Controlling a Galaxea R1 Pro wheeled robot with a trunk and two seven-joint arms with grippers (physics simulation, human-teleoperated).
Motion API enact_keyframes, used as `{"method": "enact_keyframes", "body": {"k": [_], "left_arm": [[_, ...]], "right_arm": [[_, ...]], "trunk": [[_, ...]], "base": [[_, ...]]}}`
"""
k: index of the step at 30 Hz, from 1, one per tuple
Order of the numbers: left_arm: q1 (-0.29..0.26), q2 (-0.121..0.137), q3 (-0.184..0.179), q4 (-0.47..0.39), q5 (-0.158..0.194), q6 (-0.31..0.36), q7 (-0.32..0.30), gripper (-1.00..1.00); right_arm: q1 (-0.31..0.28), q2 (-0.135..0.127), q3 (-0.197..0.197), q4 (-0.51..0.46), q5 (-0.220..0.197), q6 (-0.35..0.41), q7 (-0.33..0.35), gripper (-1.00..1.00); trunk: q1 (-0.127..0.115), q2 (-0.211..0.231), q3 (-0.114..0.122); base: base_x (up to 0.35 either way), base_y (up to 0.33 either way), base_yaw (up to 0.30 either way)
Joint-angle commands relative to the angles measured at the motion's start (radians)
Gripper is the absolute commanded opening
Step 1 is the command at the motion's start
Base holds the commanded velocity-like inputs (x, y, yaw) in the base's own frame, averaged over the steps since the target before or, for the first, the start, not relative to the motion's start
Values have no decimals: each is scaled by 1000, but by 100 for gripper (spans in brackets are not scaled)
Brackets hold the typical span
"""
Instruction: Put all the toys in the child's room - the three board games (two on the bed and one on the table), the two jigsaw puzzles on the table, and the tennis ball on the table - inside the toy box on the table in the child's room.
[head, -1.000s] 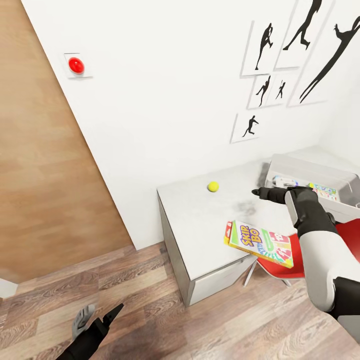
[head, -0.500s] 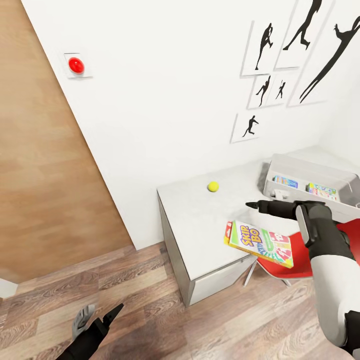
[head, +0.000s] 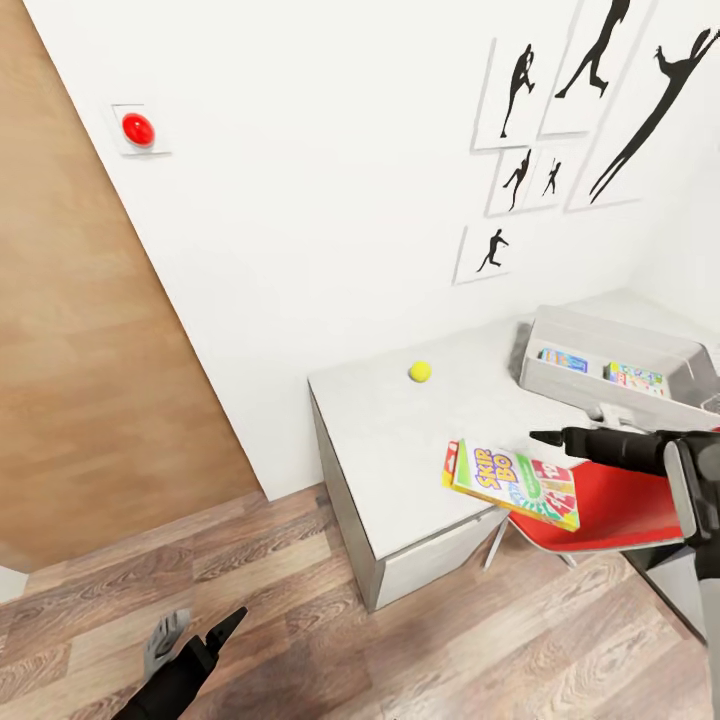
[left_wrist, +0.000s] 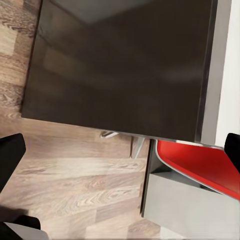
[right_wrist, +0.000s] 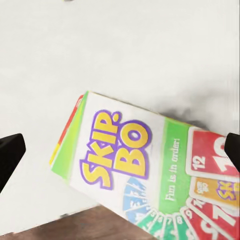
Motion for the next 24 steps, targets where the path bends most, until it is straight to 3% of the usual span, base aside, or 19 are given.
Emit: {"method": "enact_keyframes", "body": {"k": [1,4,6,7,8,14,24], "left_arm": [[0,0,2,-1,7,7,0,100],[0,0,2,-1,7,8,0,100],[0,0,2,-1,7,8,0,100],[0,0,2,-1,7,8,0,100],[0,1,2,-1,6,8,0,100],[0,1,2,-1,5,8,0,100],[-2,0,2,-1,6,8,0,100]], "right_arm": [[26,-17,-20,-30,-23,6,38,100],[50,-35,-37,-54,-48,6,74,100],[94,-71,-68,-85,-85,6,141,100],[94,-71,-68,-85,-85,6,141,100],[111,-88,-80,-93,-99,6,169,100],[156,-140,-112,-69,-141,6,250,100],[166,-147,-119,2,-156,6,280,100]], "trunk": [[1,-2,-2],[1,-2,-4],[1,-2,-6],[1,-2,-6],[1,-2,-7],[1,-2,-12],[1,-2,-20]], "base": [[0,0,-168],[0,0,-178],[0,0,-201],[0,0,-206],[0,0,-214],[0,0,-227],[0,0,-240]]}}
